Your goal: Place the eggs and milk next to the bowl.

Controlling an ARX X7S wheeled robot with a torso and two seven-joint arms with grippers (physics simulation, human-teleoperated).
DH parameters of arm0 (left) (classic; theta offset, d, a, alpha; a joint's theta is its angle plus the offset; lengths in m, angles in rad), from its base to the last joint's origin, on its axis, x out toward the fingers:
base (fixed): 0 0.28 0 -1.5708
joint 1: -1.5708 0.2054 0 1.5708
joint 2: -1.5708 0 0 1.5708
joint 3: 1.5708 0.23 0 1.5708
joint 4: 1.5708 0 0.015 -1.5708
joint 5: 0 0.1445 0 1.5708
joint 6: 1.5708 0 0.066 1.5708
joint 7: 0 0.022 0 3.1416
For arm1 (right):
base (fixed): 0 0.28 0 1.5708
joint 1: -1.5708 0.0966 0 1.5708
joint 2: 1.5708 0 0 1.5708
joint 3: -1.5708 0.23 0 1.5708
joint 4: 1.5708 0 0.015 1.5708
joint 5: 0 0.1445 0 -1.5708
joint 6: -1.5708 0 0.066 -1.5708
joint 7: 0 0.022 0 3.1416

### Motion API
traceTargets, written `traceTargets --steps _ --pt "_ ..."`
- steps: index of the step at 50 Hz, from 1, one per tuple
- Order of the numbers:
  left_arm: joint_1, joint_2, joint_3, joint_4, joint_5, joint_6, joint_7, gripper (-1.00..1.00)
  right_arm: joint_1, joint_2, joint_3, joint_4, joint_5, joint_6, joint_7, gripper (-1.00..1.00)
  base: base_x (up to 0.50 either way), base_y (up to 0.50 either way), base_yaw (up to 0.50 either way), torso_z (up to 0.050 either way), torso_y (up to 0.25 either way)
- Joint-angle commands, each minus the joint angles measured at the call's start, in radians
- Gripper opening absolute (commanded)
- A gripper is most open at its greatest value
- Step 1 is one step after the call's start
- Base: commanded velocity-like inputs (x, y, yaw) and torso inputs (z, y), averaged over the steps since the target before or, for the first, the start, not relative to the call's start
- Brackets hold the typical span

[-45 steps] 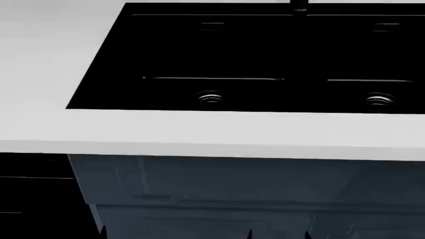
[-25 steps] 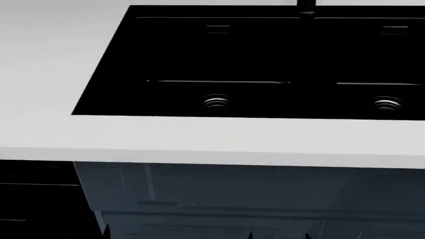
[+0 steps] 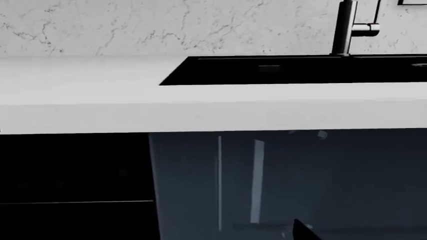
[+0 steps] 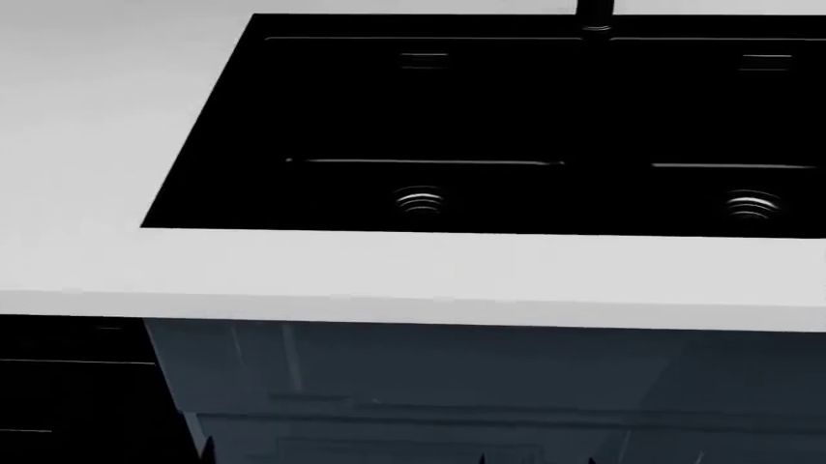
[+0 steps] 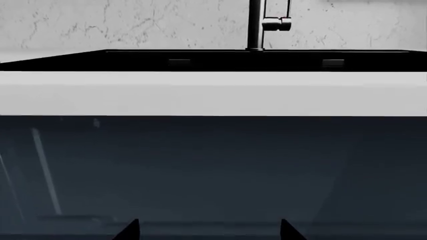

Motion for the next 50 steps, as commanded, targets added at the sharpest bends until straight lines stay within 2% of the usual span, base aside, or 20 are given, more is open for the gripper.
traceTargets --steps 1,36,42,50 --pt "-0.012 -0.018 0.009 -0.003 -0.014 -0.013 0.015 1.00 0.009 0.008 -0.005 -0.002 0.006 0.003 0.008 1.00 0.00 0.00 0.00 0.050 0.000" --pt "-0.027 -0.063 0.048 0.072 -0.008 -0.036 -0.007 1.00 0.038 0.049 -0.027 -0.077 0.029 0.059 0.040 1.00 0.00 0.00 0.00 0.050 0.000" --pt "-0.071 -0.099 0.032 0.171 -0.041 -0.144 0.009 1.00 0.086 0.082 -0.009 -0.188 0.036 0.145 0.052 1.00 0.00 0.00 0.00 0.033 0.000" --pt "-0.186 -0.169 -0.044 0.358 -0.143 -0.392 0.028 1.00 0.186 0.134 0.039 -0.308 0.082 0.307 0.053 1.00 0.00 0.00 0.00 0.000 0.000"
